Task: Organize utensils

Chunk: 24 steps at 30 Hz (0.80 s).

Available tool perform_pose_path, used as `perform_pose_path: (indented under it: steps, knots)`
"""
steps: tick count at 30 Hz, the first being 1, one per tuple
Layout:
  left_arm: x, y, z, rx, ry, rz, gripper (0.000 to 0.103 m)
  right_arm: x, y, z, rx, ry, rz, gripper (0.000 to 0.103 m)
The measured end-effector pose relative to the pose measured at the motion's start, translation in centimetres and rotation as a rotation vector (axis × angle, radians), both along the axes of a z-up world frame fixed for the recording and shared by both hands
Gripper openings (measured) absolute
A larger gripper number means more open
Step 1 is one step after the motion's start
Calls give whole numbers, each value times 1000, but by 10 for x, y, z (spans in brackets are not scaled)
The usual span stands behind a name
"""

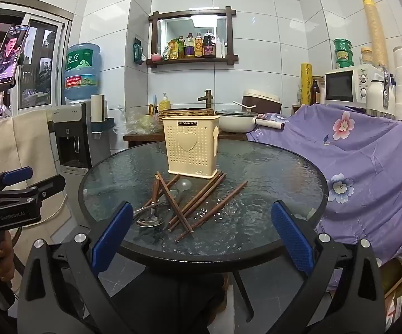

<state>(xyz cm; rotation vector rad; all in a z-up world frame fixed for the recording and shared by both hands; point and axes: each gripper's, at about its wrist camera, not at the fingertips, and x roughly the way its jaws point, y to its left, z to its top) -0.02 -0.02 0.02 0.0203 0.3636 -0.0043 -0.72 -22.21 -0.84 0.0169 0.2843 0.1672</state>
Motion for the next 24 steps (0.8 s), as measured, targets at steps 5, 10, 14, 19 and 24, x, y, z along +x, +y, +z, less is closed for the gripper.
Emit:
perform_pose_path:
  steps: [5, 10, 14, 19, 24]
  knots:
    - [0, 1, 0, -8, 3, 0, 97, -1, -1, 1, 2, 2, -1, 98]
    - [1, 1, 0, -9, 4, 1, 97, 1, 2, -2, 2, 4, 0, 98]
    - [0, 0, 1, -9, 4, 3, 97, 2, 3, -3, 3, 5, 0, 98]
    - [1, -3, 0, -3, 5, 7, 97, 3, -1, -2, 7, 7, -2, 98]
    - [3, -2, -2, 0, 7, 7, 97, 2, -3, -2, 9, 13, 1, 98]
